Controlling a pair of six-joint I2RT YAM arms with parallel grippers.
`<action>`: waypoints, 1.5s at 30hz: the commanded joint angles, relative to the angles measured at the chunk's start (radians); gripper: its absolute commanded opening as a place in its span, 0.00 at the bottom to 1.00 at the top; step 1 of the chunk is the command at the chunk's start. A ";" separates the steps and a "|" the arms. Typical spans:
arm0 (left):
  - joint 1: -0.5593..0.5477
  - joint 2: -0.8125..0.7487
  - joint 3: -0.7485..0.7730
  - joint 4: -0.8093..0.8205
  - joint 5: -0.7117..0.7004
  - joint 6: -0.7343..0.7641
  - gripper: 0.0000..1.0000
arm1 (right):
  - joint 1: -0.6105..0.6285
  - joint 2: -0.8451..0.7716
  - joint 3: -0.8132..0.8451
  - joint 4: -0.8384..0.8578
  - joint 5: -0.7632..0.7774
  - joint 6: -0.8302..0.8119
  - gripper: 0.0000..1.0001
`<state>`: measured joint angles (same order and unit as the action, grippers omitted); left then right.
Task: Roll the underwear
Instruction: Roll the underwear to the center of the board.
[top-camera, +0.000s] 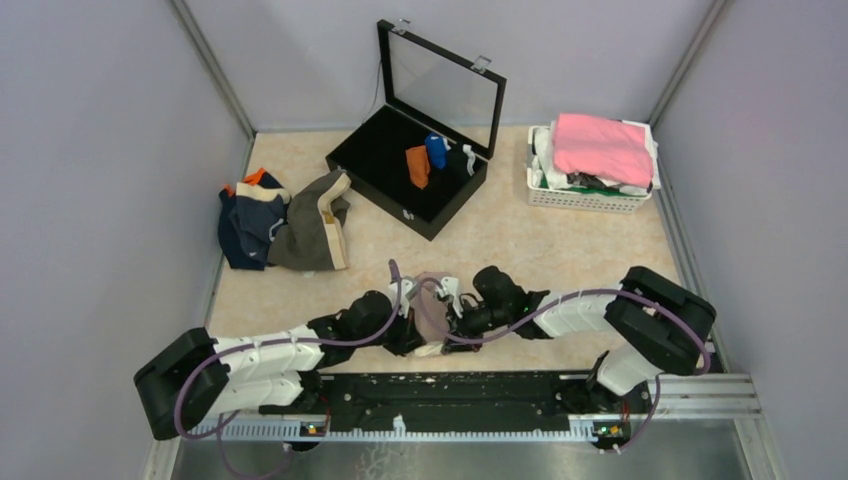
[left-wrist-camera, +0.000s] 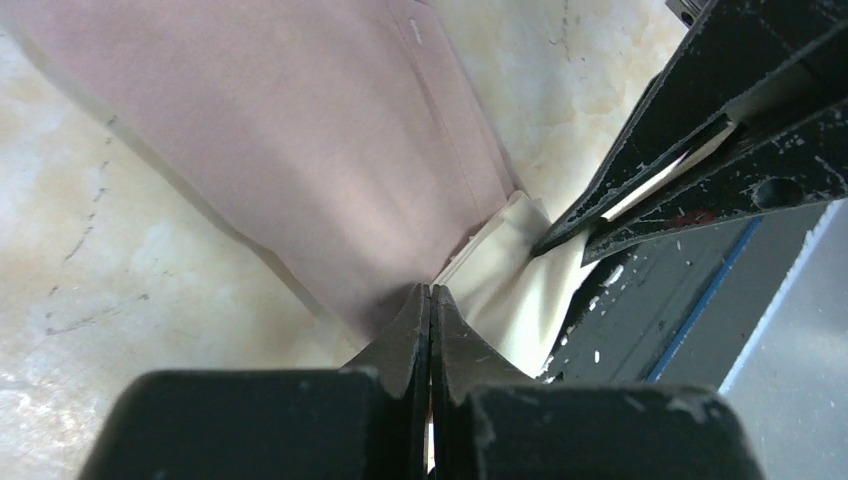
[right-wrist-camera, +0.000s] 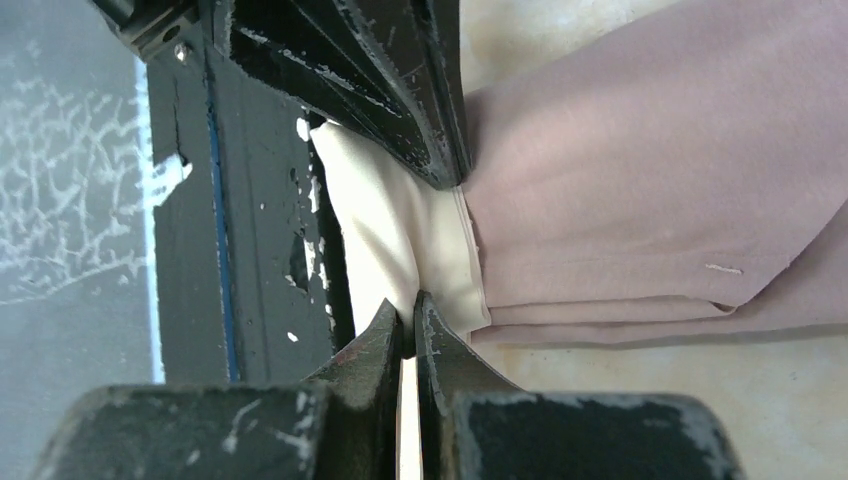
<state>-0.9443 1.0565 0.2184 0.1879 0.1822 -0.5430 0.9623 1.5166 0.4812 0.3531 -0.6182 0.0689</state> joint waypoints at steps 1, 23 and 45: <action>0.000 -0.020 0.035 -0.049 -0.090 -0.031 0.00 | -0.041 0.043 0.056 0.000 -0.071 0.114 0.00; 0.001 -0.291 0.077 -0.086 -0.069 0.114 0.00 | -0.190 0.238 0.164 -0.150 -0.068 0.403 0.00; 0.001 -0.032 0.059 0.049 -0.073 0.102 0.00 | -0.218 0.277 0.234 -0.253 -0.060 0.456 0.00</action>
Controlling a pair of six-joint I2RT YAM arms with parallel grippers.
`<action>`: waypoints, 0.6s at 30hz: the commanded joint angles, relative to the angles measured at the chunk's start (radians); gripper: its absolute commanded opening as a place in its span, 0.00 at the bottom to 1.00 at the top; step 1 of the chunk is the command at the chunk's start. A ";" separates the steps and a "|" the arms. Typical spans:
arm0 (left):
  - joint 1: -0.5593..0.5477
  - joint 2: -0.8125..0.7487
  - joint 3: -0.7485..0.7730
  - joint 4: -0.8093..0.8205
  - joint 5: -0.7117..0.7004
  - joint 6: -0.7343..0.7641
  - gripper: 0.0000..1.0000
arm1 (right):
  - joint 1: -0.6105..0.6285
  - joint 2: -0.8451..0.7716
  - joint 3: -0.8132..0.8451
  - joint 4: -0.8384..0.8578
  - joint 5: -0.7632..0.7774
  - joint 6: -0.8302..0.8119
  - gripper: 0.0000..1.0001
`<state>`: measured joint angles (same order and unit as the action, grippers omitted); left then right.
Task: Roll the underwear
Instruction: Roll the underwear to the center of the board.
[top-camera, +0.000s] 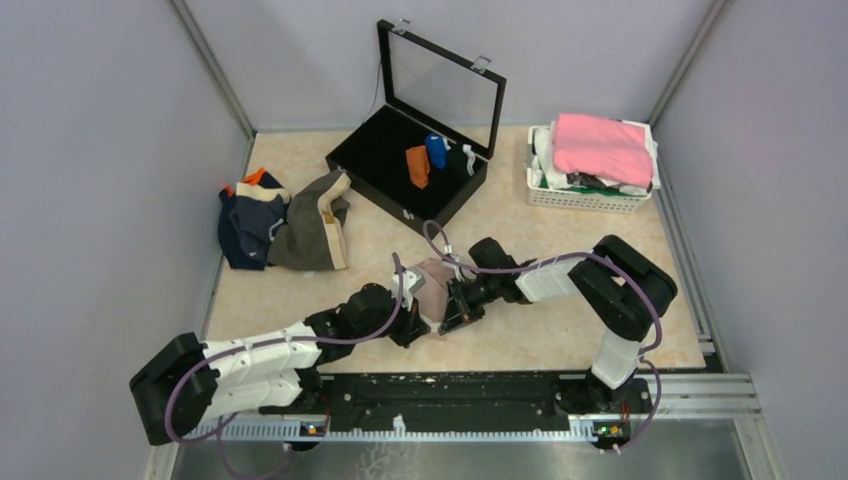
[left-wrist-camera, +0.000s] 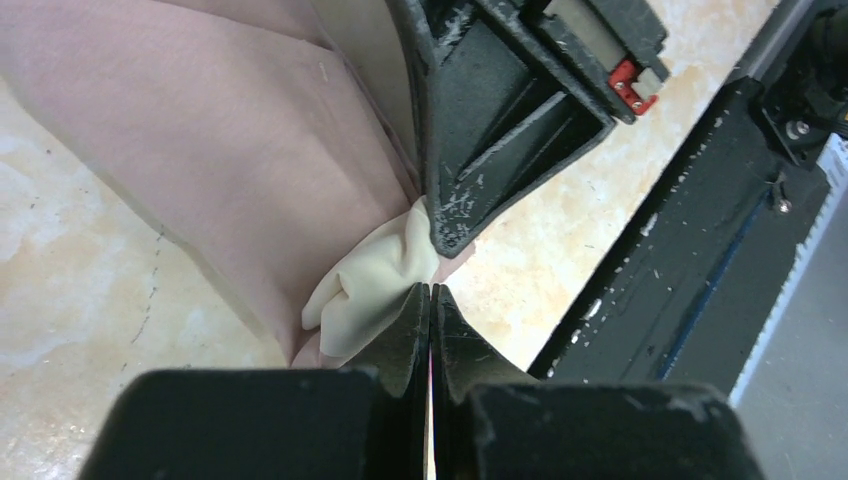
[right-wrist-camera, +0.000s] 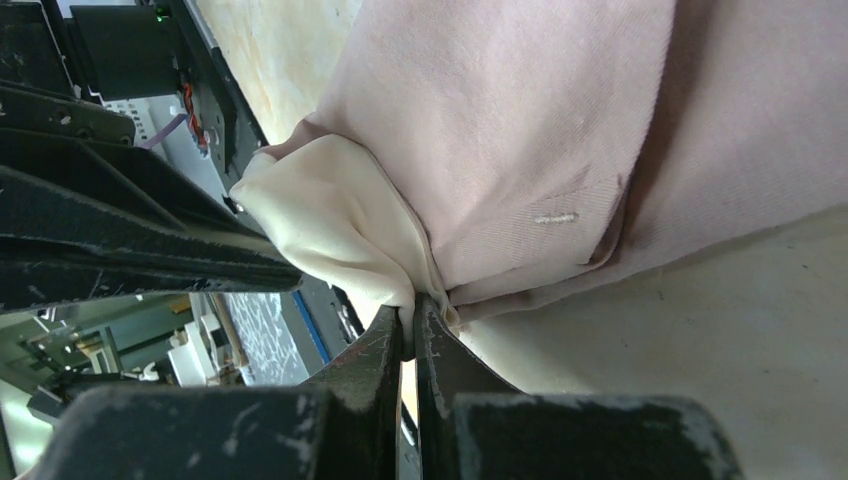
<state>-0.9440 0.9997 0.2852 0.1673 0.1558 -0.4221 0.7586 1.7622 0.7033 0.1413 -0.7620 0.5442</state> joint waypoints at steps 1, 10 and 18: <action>0.001 0.033 -0.007 0.066 -0.065 -0.027 0.00 | -0.014 0.031 0.012 -0.040 0.083 -0.020 0.01; 0.001 0.095 0.016 -0.022 -0.250 -0.124 0.00 | -0.014 0.009 0.012 -0.034 0.084 -0.021 0.17; 0.001 0.169 0.026 -0.033 -0.282 -0.160 0.00 | -0.014 -0.042 0.005 -0.030 0.093 -0.021 0.24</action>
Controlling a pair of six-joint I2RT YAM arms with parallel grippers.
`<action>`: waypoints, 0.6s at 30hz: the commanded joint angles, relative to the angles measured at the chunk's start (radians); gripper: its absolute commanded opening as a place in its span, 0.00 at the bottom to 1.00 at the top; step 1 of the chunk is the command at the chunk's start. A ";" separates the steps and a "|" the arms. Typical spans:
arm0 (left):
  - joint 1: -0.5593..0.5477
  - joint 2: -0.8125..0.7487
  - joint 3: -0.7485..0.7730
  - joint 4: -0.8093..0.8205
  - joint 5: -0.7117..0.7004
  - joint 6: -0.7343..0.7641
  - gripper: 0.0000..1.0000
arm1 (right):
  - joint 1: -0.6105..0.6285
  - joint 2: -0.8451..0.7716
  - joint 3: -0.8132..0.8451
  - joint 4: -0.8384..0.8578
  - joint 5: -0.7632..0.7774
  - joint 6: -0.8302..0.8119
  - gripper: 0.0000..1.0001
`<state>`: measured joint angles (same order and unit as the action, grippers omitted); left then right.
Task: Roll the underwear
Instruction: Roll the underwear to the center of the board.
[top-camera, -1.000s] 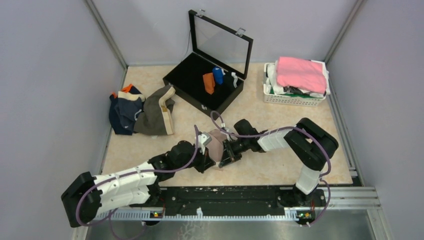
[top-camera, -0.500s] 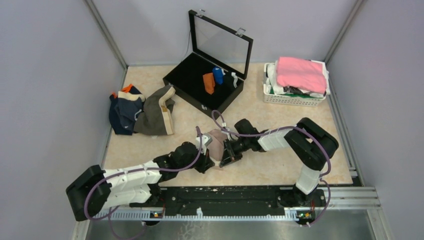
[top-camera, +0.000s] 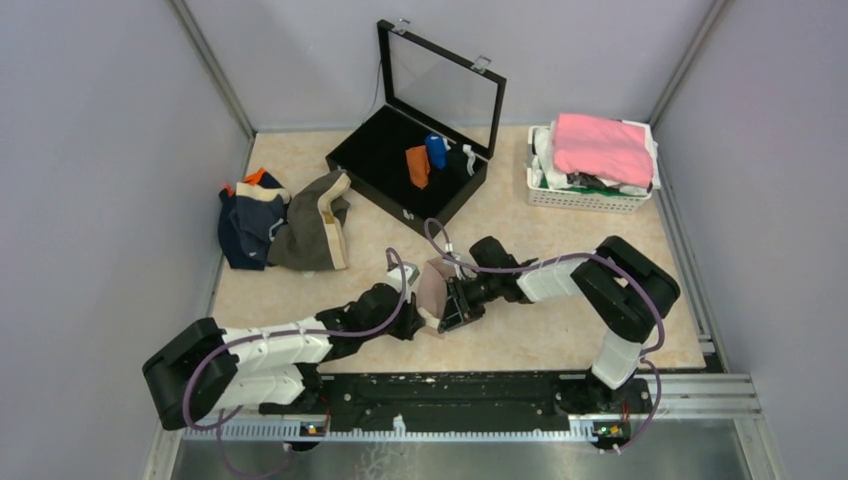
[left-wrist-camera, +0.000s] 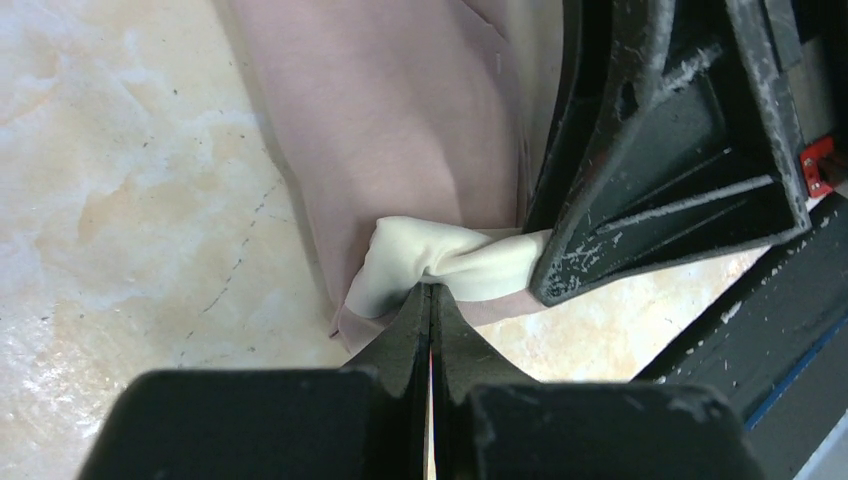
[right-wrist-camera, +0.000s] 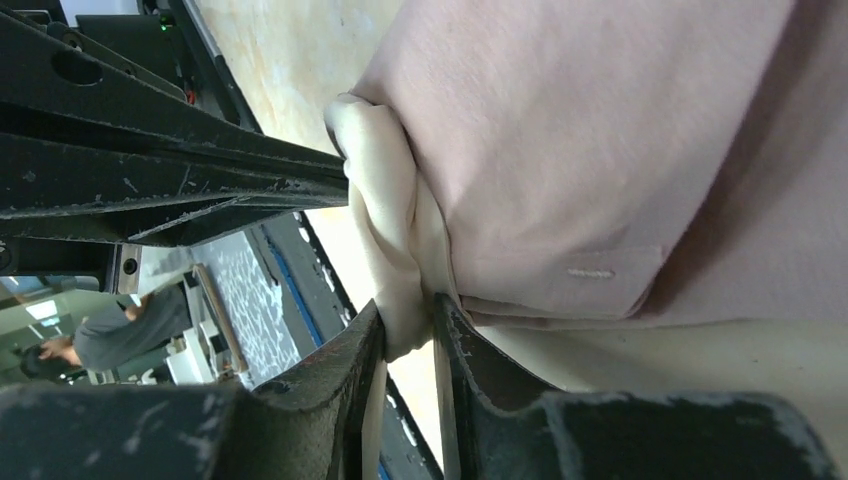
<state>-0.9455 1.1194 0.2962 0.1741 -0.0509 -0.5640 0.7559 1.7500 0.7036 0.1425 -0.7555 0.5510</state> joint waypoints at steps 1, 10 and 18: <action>0.002 0.058 0.017 -0.038 -0.075 -0.019 0.00 | -0.012 -0.037 0.005 -0.035 0.091 -0.027 0.24; 0.002 -0.012 0.023 -0.016 -0.029 0.016 0.00 | -0.012 -0.051 0.011 -0.046 0.121 -0.025 0.01; 0.002 -0.187 -0.023 0.080 -0.002 0.085 0.00 | -0.013 -0.046 0.011 -0.033 0.116 0.002 0.00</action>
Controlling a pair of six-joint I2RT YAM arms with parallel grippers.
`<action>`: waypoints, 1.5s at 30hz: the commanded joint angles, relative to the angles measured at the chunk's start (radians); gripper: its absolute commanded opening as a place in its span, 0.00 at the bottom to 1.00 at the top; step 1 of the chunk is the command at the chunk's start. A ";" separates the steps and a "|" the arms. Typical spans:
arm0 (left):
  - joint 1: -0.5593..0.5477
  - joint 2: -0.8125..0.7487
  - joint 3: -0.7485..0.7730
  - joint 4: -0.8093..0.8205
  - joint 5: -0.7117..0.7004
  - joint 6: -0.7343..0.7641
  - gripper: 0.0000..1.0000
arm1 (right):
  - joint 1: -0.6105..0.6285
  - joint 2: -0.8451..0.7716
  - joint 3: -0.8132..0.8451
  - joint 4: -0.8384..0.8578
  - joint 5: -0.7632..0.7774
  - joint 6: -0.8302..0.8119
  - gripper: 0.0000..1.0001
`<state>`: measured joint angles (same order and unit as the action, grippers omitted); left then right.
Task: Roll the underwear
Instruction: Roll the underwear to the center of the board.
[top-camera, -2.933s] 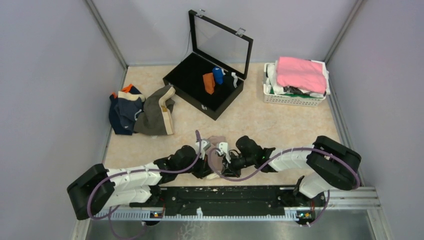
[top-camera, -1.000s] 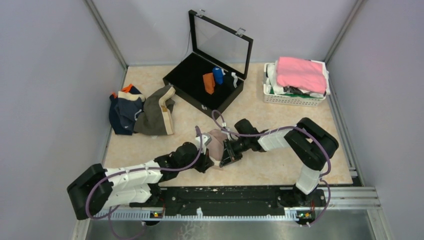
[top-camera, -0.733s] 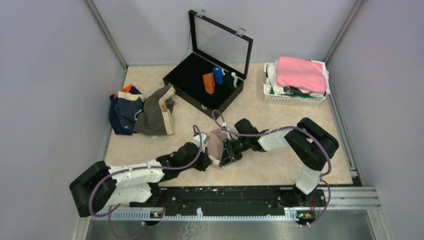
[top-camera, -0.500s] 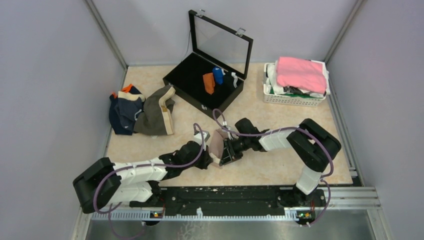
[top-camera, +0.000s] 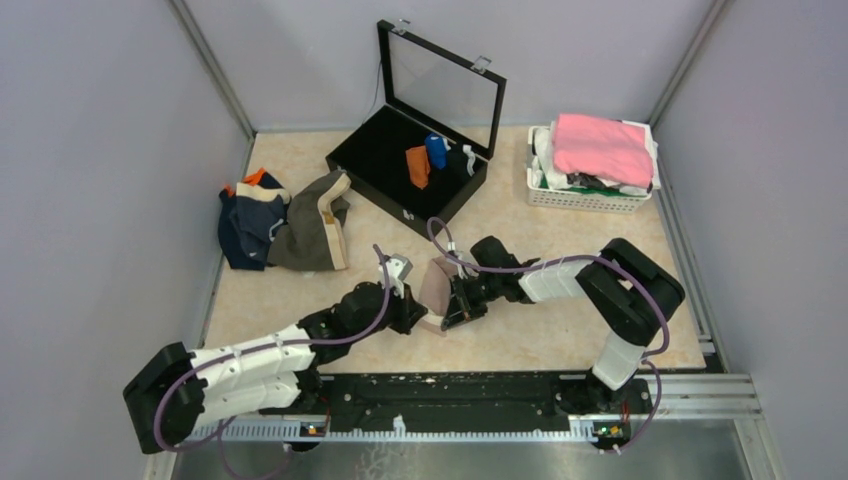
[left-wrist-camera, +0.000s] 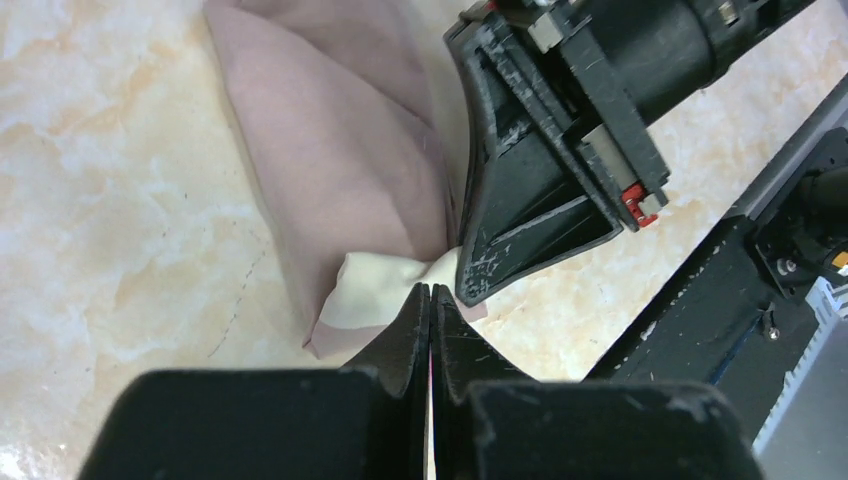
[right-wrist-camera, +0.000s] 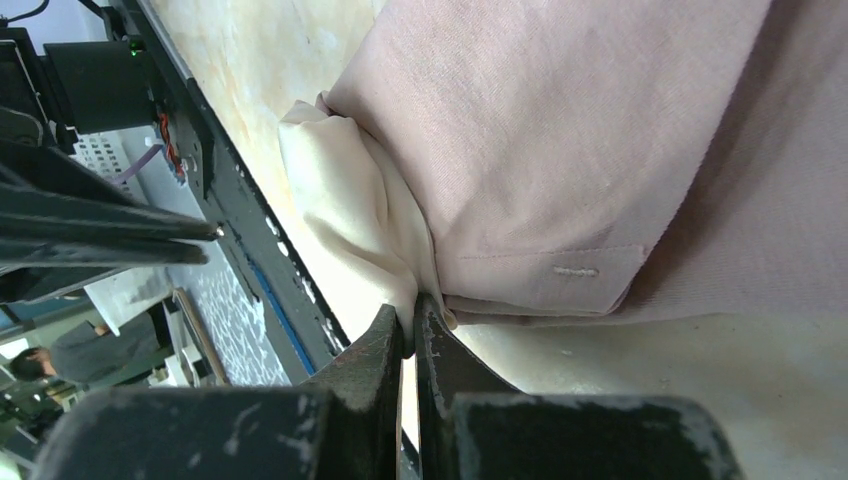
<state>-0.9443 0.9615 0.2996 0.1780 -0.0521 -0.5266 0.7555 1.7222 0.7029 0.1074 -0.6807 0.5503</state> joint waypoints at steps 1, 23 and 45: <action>0.001 -0.021 -0.024 0.080 0.001 0.051 0.00 | -0.014 -0.018 0.011 0.004 0.040 0.005 0.00; 0.001 0.216 -0.006 0.212 0.061 0.040 0.00 | -0.018 -0.015 0.001 0.008 0.038 0.012 0.00; 0.002 0.313 -0.013 0.197 -0.087 -0.025 0.00 | -0.019 -0.076 0.011 -0.038 0.063 0.002 0.22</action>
<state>-0.9443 1.2346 0.2836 0.4053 -0.0971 -0.5499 0.7490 1.6928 0.7017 0.0872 -0.6464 0.5613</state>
